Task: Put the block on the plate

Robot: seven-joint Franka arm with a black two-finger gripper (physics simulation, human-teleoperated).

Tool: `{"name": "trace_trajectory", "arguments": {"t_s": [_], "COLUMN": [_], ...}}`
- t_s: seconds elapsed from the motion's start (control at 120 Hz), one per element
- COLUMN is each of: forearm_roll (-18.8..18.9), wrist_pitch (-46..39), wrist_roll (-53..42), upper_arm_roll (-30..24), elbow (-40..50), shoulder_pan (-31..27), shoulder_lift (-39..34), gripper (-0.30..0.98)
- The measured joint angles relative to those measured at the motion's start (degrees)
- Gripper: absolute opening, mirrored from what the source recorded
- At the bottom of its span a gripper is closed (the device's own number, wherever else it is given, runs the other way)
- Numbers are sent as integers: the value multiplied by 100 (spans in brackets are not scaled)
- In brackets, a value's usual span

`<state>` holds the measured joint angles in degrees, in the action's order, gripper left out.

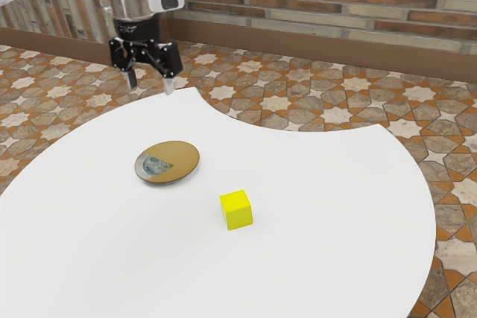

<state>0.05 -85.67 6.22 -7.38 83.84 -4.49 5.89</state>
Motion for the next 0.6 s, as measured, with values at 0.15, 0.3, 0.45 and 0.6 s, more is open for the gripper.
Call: {"name": "trace_trajectory", "arguments": {"t_s": [0.15,0.3,0.45,0.6], "forearm_roll": [9,-114,-210,-235], "wrist_pitch": [-121,-229,-403,-710], "wrist_roll": [-6,-310,-975,-1779], "upper_arm_roll": [-12,1,0,0], "elbow": [-41,-55,-125,-186], "shoulder_pan": [-1,17,48,236], "shoulder_lift": [48,297,676,1104], "gripper": [69,69,69,69]}}
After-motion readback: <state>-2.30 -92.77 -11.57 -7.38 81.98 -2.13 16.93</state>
